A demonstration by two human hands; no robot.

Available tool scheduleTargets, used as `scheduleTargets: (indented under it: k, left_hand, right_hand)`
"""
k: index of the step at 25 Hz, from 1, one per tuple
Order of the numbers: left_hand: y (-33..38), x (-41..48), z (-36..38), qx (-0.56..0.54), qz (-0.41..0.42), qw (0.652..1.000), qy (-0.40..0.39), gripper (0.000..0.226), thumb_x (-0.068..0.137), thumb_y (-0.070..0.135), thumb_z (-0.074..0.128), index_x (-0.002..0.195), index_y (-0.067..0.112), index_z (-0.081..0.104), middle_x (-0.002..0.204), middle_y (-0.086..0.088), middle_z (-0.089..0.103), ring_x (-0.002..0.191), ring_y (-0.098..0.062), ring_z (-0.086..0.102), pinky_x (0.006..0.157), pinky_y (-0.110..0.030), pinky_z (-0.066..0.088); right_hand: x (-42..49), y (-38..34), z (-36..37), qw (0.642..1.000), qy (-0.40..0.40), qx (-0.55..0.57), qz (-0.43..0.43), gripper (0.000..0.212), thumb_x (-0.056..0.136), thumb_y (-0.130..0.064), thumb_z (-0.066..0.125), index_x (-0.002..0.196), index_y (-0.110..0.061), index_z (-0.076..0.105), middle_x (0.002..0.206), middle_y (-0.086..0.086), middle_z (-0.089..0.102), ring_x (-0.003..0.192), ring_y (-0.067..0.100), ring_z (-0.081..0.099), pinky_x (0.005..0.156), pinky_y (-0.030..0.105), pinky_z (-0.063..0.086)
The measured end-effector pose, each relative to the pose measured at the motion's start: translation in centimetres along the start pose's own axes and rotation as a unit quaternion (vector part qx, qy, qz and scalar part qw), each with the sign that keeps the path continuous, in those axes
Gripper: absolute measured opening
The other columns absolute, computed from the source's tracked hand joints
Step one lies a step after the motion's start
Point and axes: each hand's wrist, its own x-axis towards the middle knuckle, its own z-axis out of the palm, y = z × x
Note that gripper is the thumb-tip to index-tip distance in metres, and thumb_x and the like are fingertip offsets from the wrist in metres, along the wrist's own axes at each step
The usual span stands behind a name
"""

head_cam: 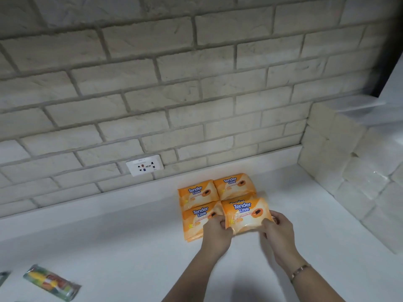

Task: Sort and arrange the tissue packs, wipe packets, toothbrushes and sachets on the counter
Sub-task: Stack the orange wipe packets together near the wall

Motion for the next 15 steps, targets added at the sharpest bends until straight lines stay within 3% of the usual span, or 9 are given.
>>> scheduleTargets:
  k: [2,6,8,10,12,15]
  left_hand:
    - [0.3,1.6,0.7,0.045,0.026,0.998,0.029,0.024,0.092,0.003,0.054,0.105,0.009,0.074,0.093,0.004,0.066,0.086,-0.014,0.060,0.060,-0.007,0.037]
    - [0.2,3.4,2.2,0.116,0.051,0.992,0.026,0.031,0.095,0.008,0.056,0.124,0.011,0.068,0.116,-0.004,0.068,0.104,-0.019,0.063,0.089,-0.024,0.050]
    - [-1.2,3.1,2.8,0.185,0.113,0.974,0.064,0.033,0.095,0.019,0.060,0.128,0.020,0.066,0.128,0.001,0.063,0.120,-0.018,0.057,0.104,-0.029,0.047]
    - [-2.9,2.2,3.5,0.263,0.187,0.940,0.109,0.037,0.094,0.034,0.056,0.130,0.028,0.062,0.138,0.004,0.058,0.133,-0.021,0.049,0.114,-0.040,0.042]
    - [-4.5,1.1,4.3,0.295,0.202,0.926,0.123,0.043,0.094,0.043,0.049,0.135,0.031,0.056,0.145,0.003,0.054,0.140,-0.024,0.044,0.117,-0.047,0.038]
    - [-6.6,0.0,5.1,0.329,0.193,0.919,0.100,0.049,0.094,0.044,0.046,0.139,0.028,0.054,0.148,0.001,0.054,0.141,-0.026,0.046,0.122,-0.047,0.023]
  right_hand:
    - [1.7,0.1,0.2,1.000,0.008,-0.015,-0.017,0.030,0.082,-0.001,0.058,0.102,-0.017,0.072,0.092,0.005,0.074,0.080,0.025,0.065,0.074,0.037,0.052]
    - [4.6,0.7,0.6,0.993,-0.039,-0.091,-0.056,0.027,0.082,-0.014,0.057,0.104,-0.020,0.070,0.084,-0.004,0.073,0.083,0.026,0.066,0.073,0.035,0.051]
    - [4.6,2.0,0.7,0.986,-0.034,-0.136,-0.094,0.030,0.089,-0.014,0.060,0.118,-0.019,0.066,0.106,-0.009,0.070,0.103,0.022,0.064,0.089,0.035,0.049]
    - [3.5,3.9,0.6,0.971,0.034,-0.190,-0.140,0.046,0.092,-0.012,0.065,0.136,-0.015,0.055,0.128,-0.007,0.055,0.124,0.022,0.048,0.103,0.038,0.043]
    - [2.3,5.8,0.5,0.953,0.058,-0.230,-0.190,0.053,0.090,-0.010,0.067,0.140,-0.015,0.051,0.140,0.003,0.046,0.133,0.026,0.036,0.101,0.038,0.042]
    - [2.5,6.7,0.8,0.930,0.017,-0.299,-0.212,0.049,0.092,-0.016,0.065,0.139,-0.017,0.051,0.145,0.006,0.041,0.138,0.027,0.031,0.101,0.042,0.044]
